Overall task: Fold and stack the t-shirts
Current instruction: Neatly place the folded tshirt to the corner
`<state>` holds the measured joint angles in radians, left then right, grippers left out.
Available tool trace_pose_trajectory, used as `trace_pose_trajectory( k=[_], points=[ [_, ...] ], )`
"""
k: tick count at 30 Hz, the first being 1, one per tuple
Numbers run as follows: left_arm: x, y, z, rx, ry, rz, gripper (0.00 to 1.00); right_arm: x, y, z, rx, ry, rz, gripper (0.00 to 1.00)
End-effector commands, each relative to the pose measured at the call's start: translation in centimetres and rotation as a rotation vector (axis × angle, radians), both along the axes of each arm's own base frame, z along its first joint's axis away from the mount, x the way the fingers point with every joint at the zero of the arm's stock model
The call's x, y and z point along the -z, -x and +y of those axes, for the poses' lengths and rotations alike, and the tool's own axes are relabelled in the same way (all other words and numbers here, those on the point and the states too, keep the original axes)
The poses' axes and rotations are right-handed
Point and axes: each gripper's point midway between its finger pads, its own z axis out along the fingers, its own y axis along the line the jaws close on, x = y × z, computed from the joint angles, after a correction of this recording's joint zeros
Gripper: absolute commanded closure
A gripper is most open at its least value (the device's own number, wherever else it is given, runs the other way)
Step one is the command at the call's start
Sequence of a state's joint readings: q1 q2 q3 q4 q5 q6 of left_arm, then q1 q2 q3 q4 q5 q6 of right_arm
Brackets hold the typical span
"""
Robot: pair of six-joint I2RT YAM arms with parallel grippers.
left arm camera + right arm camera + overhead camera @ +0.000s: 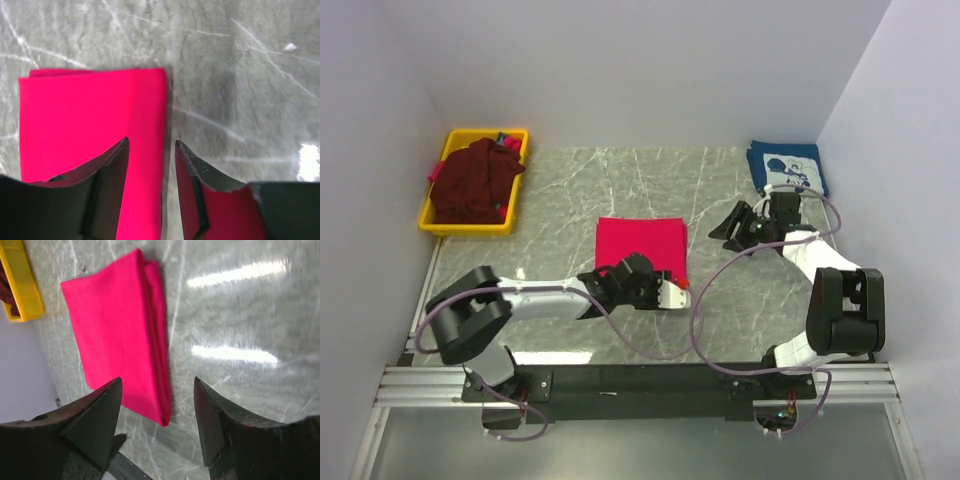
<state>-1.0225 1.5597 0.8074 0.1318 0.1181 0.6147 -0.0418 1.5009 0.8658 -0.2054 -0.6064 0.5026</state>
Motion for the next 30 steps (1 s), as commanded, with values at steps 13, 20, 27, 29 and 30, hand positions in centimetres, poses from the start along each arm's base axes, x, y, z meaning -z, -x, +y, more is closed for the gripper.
trace_pose_trajectory(
  k=[13, 20, 27, 29, 30],
  points=[
    [2.8, -1.3, -5.5, 0.082, -0.004, -0.223, 0.65, 1.3, -0.1, 0.7, 0.121, -0.160, 0.040, 0.33],
    [1.7, -4.5, -5.4, -0.021, 0.084, -0.072, 0.99, 2.6, -0.7, 1.2, 0.131, -0.220, 0.089, 0.34],
    [-3.3, -4.2, -4.6, 0.005, 0.249, 0.036, 0.99, 4.9, -0.6, 2.4, 0.175, -0.312, 0.166, 0.34],
    [-4.0, -4.0, -4.5, 0.012, 0.258, 0.048, 0.99, 4.8, -1.0, 3.2, 0.183, -0.335, 0.163, 0.33],
    [-4.1, -3.9, -4.7, 0.012, 0.258, 0.051, 0.99, 4.9, -1.3, 3.5, 0.181, -0.341, 0.159, 0.33]
  ],
)
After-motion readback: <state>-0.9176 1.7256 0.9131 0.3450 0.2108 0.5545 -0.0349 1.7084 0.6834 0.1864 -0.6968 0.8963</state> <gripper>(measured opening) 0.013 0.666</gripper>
